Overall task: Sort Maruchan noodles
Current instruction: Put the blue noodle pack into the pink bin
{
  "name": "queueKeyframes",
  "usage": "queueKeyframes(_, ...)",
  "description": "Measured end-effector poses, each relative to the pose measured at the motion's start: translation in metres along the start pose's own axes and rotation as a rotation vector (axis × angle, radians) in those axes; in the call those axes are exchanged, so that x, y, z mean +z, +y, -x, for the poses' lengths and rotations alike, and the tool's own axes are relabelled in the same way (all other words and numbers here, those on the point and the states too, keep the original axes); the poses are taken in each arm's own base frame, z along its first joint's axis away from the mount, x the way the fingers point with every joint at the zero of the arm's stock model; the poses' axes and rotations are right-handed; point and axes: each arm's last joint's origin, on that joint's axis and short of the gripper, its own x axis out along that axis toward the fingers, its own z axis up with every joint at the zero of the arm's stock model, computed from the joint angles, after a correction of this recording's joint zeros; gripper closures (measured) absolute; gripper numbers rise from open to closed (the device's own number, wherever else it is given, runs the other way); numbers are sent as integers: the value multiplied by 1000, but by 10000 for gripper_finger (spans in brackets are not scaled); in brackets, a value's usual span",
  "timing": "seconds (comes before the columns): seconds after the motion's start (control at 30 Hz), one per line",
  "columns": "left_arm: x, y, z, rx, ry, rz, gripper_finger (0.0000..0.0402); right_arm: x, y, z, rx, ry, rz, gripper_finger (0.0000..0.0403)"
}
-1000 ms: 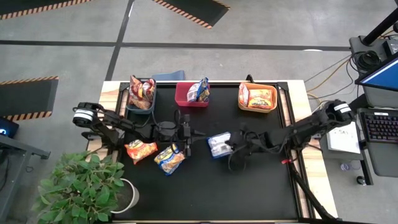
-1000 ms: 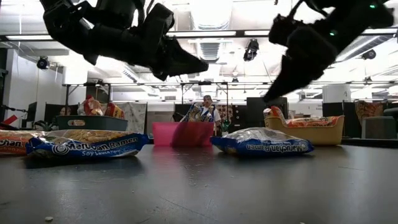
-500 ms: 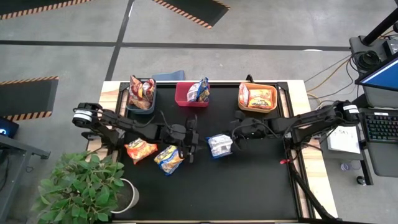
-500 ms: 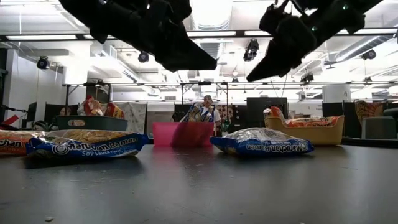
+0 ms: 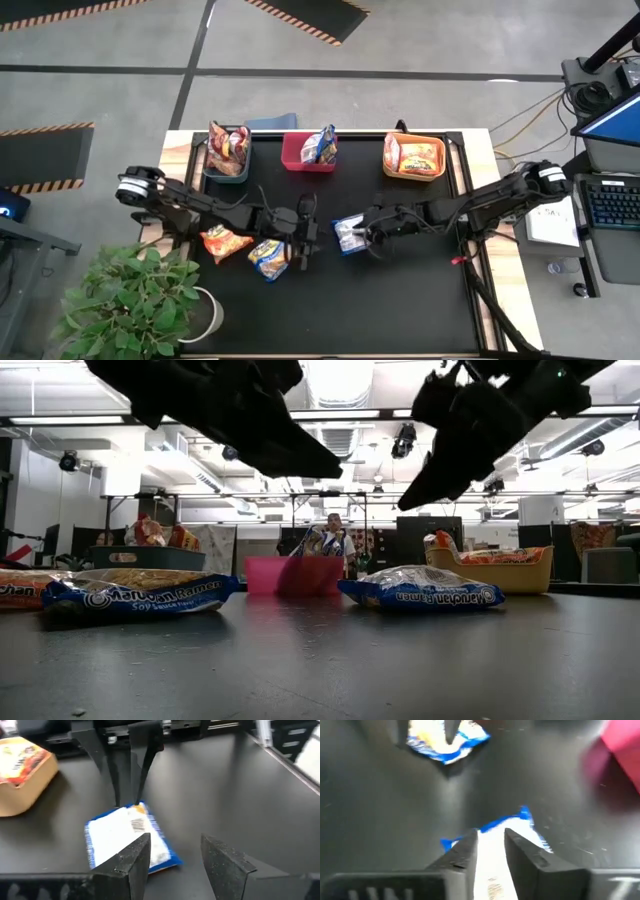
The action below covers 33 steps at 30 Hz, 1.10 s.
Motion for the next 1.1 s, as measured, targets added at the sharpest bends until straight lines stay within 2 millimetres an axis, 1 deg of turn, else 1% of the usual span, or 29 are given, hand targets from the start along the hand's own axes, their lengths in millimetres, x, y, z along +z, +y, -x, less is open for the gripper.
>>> queueKeyframes(0.07,1,-7,0,-19,-6,-8,244,3,10,0,26,2,24,289)
queueKeyframes(0.13,3,-14,1,-35,-18,-14,244,11,21,2,57,-19,38,257)
queueKeyframes(0.27,6,-23,2,-56,-40,-23,244,24,36,7,87,-4,66,196)
queueKeyframes(0.33,7,-26,2,-61,-45,-12,244,27,42,10,88,47,85,171)
queueKeyframes(0.37,6,-26,2,-62,-43,-3,244,32,45,10,90,60,85,160)
queueKeyframes(0.47,6,-27,2,-63,-48,20,244,36,53,11,77,170,84,140)
queueKeyframes(0.53,5,-28,1,-65,-40,32,244,40,60,10,66,231,84,138)
queueKeyframes(0.6,3,-29,-2,-66,-36,32,244,37,64,8,13,346,119,142)
queueKeyframes(0.67,-1,-30,-6,-68,-20,32,244,35,68,1,-37,430,158,150)
queueKeyframes(0.73,-2,-30,-9,-68,-34,33,244,26,70,-6,-89,552,207,159)
queueKeyframes(0.87,-8,-32,-18,-69,-37,30,244,11,74,-24,-180,681,273,177)
queueKeyframes(0.97,-12,-33,-22,-70,-41,26,244,2,75,-37,-216,710,296,188)
queueKeyframes(1.1,-14,-34,-26,-71,-46,27,244,-4,73,-43,-302,707,298,198)
